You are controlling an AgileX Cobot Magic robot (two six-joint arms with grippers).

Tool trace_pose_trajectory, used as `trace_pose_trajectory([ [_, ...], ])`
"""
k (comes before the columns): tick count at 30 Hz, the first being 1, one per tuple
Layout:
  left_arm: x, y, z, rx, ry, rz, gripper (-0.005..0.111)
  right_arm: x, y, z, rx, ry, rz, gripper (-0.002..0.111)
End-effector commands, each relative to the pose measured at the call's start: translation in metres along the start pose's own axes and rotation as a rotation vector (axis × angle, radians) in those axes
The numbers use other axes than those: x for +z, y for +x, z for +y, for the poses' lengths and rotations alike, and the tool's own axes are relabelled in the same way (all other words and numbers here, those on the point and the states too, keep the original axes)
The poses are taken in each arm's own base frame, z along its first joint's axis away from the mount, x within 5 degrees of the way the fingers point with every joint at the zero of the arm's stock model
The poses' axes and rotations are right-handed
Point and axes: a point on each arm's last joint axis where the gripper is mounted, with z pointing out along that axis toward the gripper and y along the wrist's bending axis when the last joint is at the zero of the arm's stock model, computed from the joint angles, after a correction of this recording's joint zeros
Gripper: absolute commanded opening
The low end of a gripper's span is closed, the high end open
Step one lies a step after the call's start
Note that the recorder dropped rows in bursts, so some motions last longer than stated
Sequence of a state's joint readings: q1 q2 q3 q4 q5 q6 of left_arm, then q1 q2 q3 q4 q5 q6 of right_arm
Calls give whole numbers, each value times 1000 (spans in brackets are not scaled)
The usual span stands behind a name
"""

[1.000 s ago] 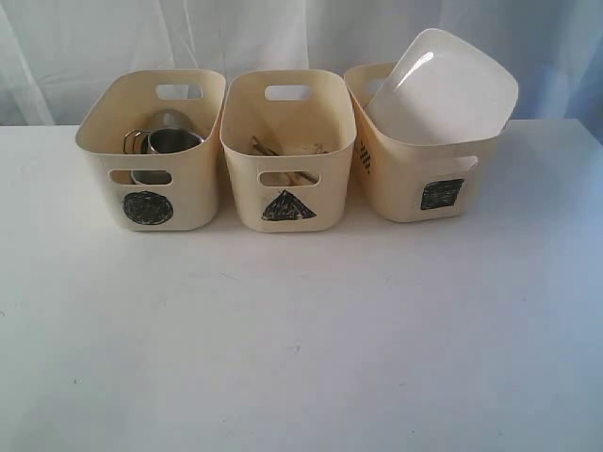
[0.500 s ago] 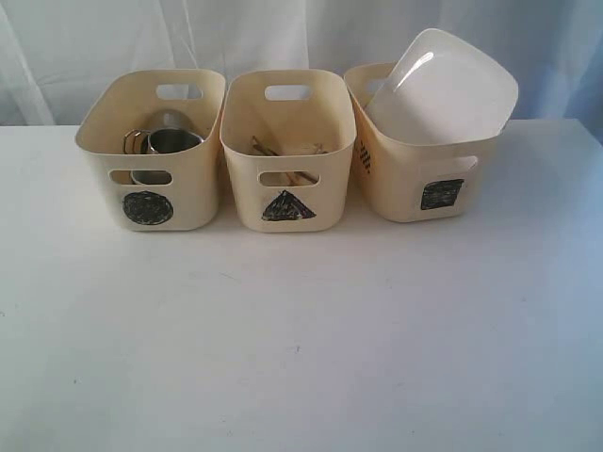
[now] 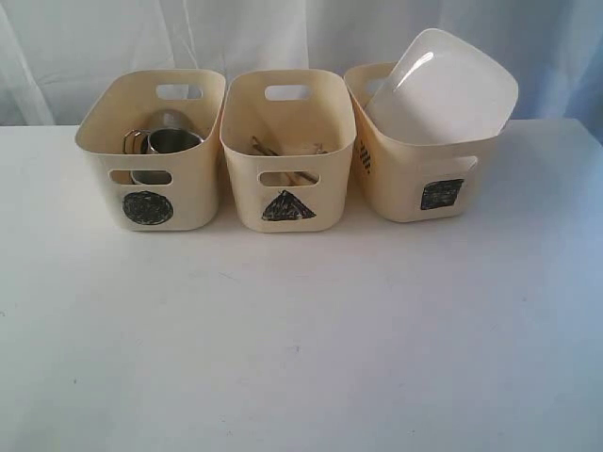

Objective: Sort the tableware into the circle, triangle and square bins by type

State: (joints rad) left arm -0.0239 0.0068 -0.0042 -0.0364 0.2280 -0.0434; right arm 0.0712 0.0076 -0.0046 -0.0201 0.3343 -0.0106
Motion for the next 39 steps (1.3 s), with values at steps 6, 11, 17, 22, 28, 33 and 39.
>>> trace_pose_trajectory([
  [6, 0, 1, -1, -36, 7, -5, 0, 0, 1, 0, -9, 4, -3, 0],
  [11, 0, 1, -1, -33, 7, -4, 0, 0, 1, 0, -9, 4, -3, 0],
  [17, 0, 1, -1, -33, 7, -4, 0, 0, 1, 0, -9, 4, -3, 0],
  [22, 0, 1, -1, -33, 7, -4, 0, 0, 1, 0, -9, 4, -3, 0],
  [28, 0, 1, -1, -33, 7, -4, 0, 0, 1, 0, -9, 4, -3, 0],
  [33, 0, 1, -1, -33, 7, -4, 0, 0, 1, 0, -9, 4, -3, 0],
  [39, 0, 1, -1, -33, 7, -4, 0, 0, 1, 0, -9, 4, -3, 0],
])
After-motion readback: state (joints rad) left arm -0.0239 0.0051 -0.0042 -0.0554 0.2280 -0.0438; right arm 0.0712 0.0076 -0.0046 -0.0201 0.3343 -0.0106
